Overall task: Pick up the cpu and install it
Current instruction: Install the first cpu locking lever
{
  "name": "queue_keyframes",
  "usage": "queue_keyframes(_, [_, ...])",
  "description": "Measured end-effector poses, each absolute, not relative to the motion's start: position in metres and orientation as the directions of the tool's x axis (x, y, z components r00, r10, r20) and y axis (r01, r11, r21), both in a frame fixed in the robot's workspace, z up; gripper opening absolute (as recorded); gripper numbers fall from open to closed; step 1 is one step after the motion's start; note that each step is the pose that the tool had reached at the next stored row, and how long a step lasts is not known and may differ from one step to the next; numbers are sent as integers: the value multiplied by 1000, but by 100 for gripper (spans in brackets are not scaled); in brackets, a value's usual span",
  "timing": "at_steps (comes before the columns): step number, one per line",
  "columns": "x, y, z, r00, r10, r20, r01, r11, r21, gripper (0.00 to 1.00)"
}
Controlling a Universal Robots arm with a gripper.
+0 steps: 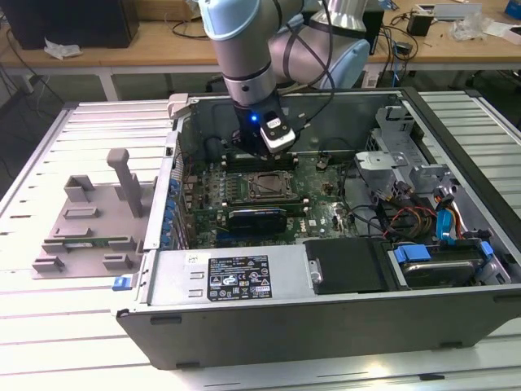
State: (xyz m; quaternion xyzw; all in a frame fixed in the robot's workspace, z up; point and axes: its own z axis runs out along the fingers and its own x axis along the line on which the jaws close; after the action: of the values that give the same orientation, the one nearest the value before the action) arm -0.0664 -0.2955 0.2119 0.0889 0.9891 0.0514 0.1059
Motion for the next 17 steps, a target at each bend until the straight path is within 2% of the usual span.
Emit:
queue_keyframes(7, [-65, -295, 212, -974, 168, -154, 171, 985, -6, 11])
queue_keyframes(11, [-66, -295, 212, -974, 168, -152, 171, 985, -7, 11])
queue_keyframes(13, [-65, -295, 212, -976, 169, -140, 171, 985, -8, 11])
queue_keyframes(14, [-65, -295, 212, -978, 169, -121, 171, 985, -8, 11])
queue_keyframes(17, [-65, -295, 212, -979, 169, -114, 171, 985, -8, 11])
